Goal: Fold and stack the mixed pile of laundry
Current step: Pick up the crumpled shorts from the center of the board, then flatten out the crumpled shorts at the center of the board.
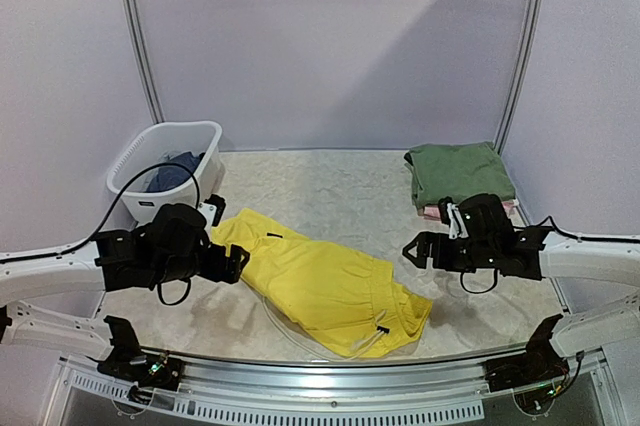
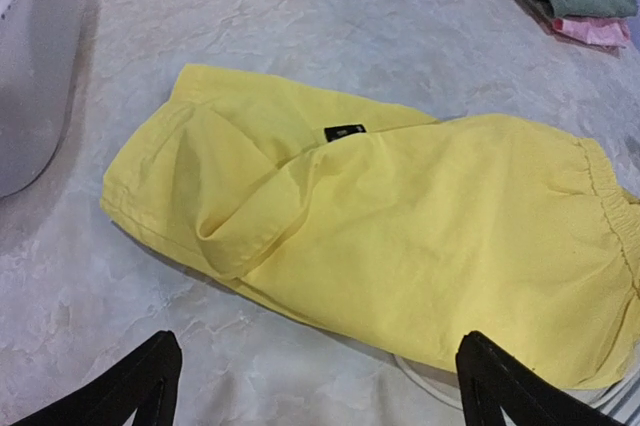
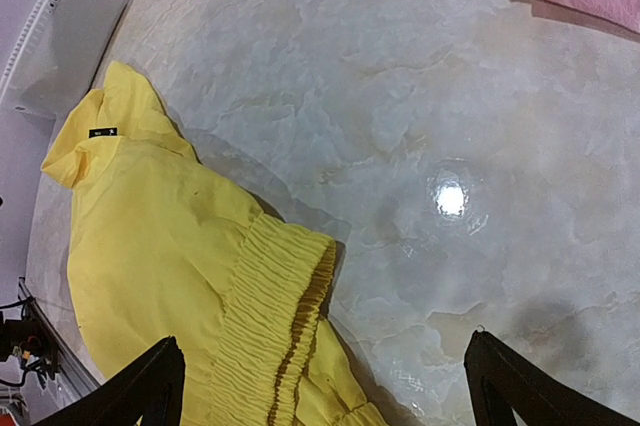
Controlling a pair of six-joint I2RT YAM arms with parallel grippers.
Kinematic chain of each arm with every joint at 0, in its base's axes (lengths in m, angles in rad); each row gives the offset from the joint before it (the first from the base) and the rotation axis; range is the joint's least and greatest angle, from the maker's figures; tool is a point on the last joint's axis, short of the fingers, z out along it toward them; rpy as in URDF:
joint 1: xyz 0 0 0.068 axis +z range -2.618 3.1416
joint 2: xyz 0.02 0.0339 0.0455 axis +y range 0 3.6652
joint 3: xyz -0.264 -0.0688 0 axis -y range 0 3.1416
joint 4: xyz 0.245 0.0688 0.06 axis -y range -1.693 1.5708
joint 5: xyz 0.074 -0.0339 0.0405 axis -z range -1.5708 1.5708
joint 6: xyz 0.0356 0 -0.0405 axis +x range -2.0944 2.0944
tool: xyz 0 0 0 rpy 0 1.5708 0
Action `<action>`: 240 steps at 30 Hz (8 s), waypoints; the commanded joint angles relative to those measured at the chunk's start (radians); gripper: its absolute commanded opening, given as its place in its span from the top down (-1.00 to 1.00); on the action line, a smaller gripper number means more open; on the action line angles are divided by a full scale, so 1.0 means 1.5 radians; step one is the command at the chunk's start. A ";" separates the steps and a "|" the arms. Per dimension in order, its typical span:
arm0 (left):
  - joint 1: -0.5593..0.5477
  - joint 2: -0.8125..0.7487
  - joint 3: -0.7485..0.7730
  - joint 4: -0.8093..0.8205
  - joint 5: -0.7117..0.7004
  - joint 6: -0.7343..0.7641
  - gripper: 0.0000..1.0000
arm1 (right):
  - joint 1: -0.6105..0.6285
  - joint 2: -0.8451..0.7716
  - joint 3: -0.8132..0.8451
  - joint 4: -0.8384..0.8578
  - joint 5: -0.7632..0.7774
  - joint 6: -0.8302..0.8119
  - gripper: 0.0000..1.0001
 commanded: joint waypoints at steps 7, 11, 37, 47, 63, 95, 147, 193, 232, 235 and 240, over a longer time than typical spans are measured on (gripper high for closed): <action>0.092 -0.030 -0.064 0.046 0.062 -0.020 -0.87 | 0.005 0.051 -0.004 0.066 -0.046 0.020 -0.98; 0.119 -0.016 -0.068 0.064 0.085 -0.015 -0.86 | 0.005 0.070 -0.001 0.076 -0.054 0.021 -0.98; 0.205 0.214 -0.022 0.200 0.126 -0.023 -0.32 | 0.014 0.174 0.011 0.171 -0.077 0.035 -0.98; 0.374 0.138 -0.125 0.305 0.204 -0.108 -0.21 | 0.014 0.235 0.036 0.207 -0.094 0.032 -0.97; 0.478 0.334 -0.126 0.543 0.361 -0.153 0.06 | 0.014 0.266 0.031 0.218 -0.104 0.029 -0.96; 0.486 0.238 -0.123 0.471 0.295 -0.110 1.00 | 0.014 0.303 0.074 0.236 -0.133 0.008 -0.61; 0.481 -0.048 -0.080 0.234 0.316 -0.104 1.00 | 0.014 0.091 0.189 -0.040 -0.042 -0.102 1.00; 0.478 -0.047 0.902 -0.318 0.327 0.021 1.00 | 0.014 -0.070 0.882 -0.466 -0.228 -0.229 1.00; 0.414 0.765 0.807 -0.108 0.251 0.066 1.00 | -0.278 0.596 0.744 -0.307 -0.025 -0.182 1.00; 0.415 0.819 0.882 -0.140 0.216 0.077 1.00 | -0.283 0.630 0.775 -0.308 -0.036 -0.177 1.00; 0.413 0.887 1.007 -0.203 0.132 0.077 0.40 | -0.285 0.676 0.866 -0.338 -0.055 -0.178 0.42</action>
